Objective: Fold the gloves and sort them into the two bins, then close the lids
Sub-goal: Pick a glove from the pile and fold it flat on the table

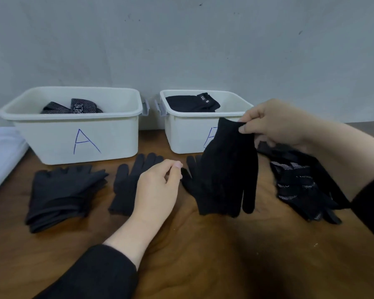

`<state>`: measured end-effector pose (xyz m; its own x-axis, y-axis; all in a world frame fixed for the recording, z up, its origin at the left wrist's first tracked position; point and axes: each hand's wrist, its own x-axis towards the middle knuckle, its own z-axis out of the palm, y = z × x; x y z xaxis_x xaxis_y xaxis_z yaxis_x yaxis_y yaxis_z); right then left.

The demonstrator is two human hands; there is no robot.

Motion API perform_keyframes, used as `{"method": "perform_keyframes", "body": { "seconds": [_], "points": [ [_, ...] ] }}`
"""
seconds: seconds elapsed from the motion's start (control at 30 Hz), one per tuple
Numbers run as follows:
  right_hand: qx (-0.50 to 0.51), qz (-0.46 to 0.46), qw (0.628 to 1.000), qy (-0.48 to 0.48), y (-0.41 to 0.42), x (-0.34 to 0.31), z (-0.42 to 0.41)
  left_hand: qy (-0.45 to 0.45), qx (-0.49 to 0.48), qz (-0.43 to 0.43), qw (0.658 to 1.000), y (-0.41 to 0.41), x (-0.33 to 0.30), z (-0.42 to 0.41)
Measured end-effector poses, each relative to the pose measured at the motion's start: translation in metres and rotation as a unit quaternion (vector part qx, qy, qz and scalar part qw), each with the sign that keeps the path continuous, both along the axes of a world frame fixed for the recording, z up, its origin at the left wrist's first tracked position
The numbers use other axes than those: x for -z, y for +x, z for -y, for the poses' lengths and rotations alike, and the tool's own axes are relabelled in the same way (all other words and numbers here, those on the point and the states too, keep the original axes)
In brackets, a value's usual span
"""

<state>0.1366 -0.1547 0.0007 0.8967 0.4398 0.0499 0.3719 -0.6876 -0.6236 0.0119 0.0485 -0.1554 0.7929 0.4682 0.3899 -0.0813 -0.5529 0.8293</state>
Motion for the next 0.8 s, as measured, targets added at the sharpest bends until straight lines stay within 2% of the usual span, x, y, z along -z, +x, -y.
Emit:
{"method": "perform_keyframes", "body": {
  "seconds": [0.17,0.27,0.43,0.5,0.6,0.67,0.73,0.8],
  "points": [
    [-0.018,0.121,0.983,0.135,0.001,-0.007,-0.021,-0.024,-0.021,-0.002,0.999,0.001,-0.002,-0.005],
    [-0.049,0.173,0.981,0.073,-0.016,0.025,-0.019,-0.029,-0.034,0.004,0.999,0.003,-0.002,-0.007],
    [-0.138,0.126,0.982,-0.014,-0.052,0.152,0.002,-0.021,-0.015,0.019,0.999,0.007,0.004,-0.006],
    [-0.151,0.123,0.981,0.000,-0.054,0.173,0.007,0.010,0.000,0.003,1.000,0.011,0.008,-0.005],
    [-0.148,0.115,0.982,0.037,-0.052,0.175,0.007,0.088,0.037,-0.064,0.993,0.014,0.013,-0.002],
    [-0.142,0.119,0.981,0.055,-0.049,0.175,0.007,0.130,0.078,-0.079,0.985,0.015,0.014,0.001],
    [-0.128,0.113,0.982,0.079,-0.047,0.176,0.009,0.182,0.127,-0.070,0.972,0.013,0.012,0.004],
    [-0.119,0.098,0.982,0.111,-0.046,0.176,0.011,0.262,0.169,-0.093,0.946,0.011,0.011,0.009]
  ]
}}
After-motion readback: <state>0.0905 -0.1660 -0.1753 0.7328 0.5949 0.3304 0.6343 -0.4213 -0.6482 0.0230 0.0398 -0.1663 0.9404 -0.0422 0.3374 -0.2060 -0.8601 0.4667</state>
